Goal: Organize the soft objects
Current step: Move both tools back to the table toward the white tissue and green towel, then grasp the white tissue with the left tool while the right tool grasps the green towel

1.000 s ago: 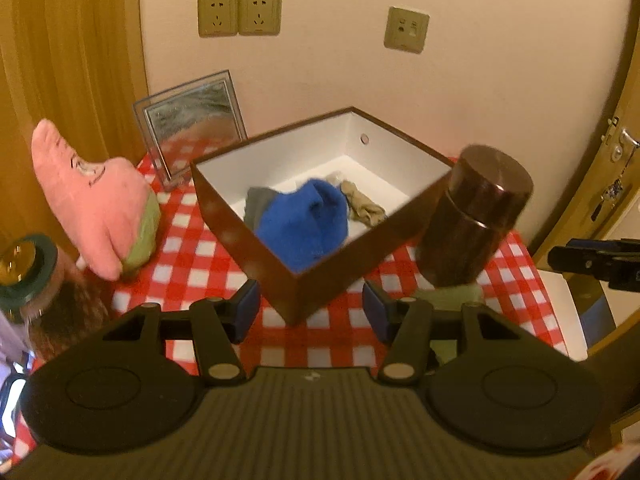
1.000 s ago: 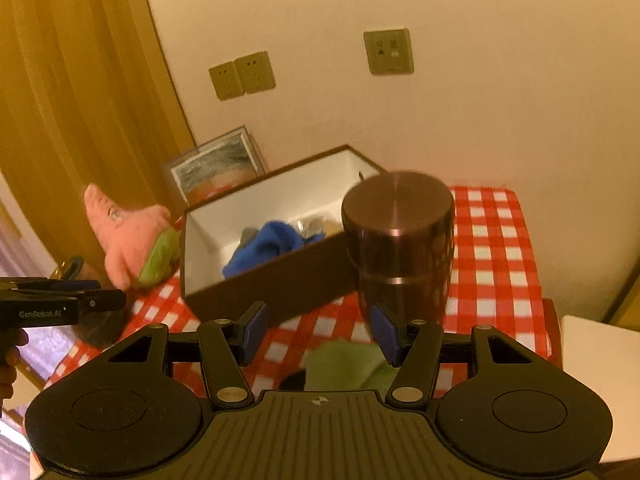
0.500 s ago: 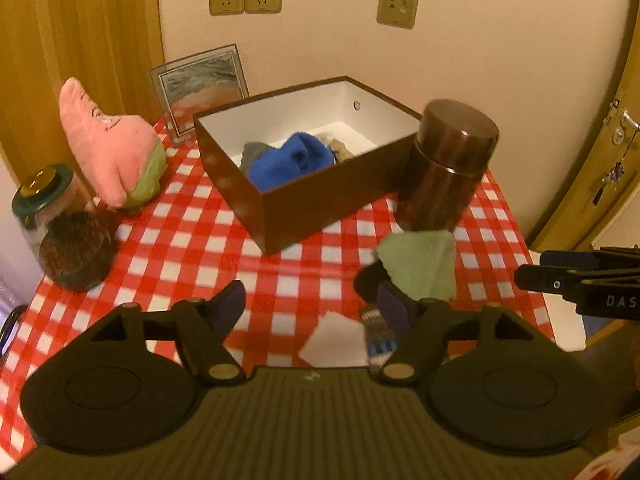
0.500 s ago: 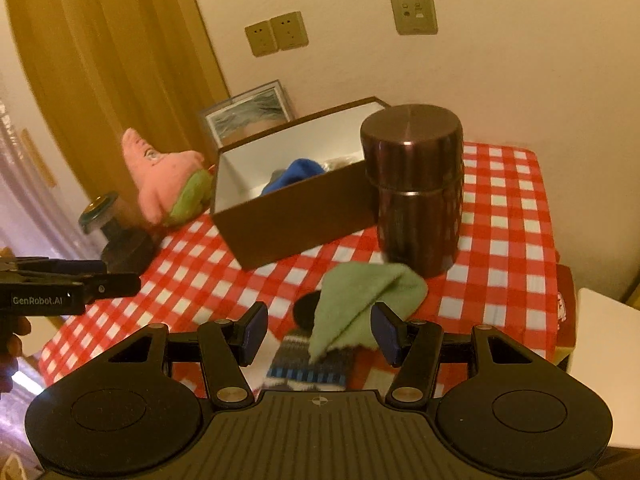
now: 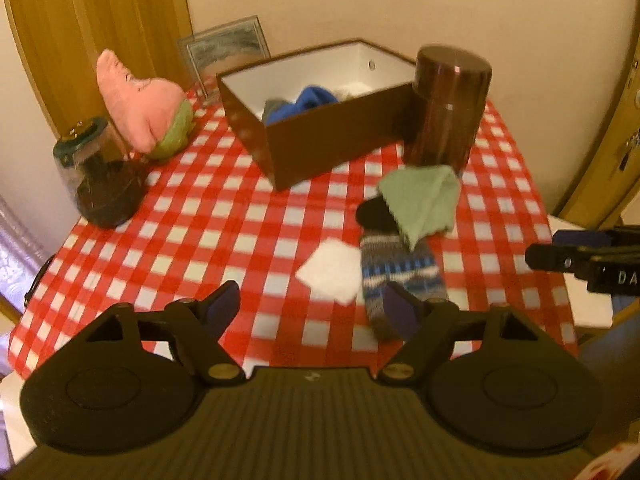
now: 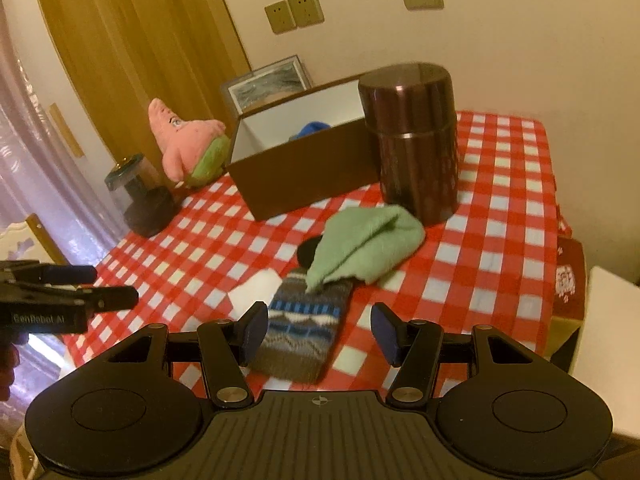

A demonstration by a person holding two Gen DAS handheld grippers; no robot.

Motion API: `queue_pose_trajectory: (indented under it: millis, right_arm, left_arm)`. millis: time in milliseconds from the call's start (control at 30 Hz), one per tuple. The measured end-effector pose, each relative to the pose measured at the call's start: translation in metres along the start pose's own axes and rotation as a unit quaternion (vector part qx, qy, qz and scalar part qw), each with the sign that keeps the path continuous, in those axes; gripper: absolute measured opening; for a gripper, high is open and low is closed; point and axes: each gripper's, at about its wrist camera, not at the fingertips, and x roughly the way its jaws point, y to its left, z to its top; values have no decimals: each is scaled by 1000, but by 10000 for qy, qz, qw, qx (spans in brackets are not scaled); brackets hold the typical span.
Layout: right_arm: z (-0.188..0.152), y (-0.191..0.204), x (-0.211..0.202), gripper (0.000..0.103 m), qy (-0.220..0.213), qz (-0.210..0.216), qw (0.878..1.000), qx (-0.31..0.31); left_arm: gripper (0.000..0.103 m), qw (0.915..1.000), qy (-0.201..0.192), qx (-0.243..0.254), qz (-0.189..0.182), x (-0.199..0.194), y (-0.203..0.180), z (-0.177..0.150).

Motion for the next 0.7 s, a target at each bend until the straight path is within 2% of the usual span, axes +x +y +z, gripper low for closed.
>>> queue_pose_trajectory:
  millis: [167,367,600,700]
  right_arm:
    - [-11,-7,6,57,107,-41,9997,219]
    - [-15,-10,19,57,188,-283,9982,484]
    - [-17,-9,35,57,294,-538,9949,804]
    - [-20,-11,42,57,359,-698,9926,921]
  left_arm:
    - [75,9999,78,-5,66,5,-1,-10]
    - [69,9997,85,222,-115,29,2,-3]
    - [68,9957,-53,747,-546,69,5,4]
    - [68,9922,10,943,-810,90,7,1]
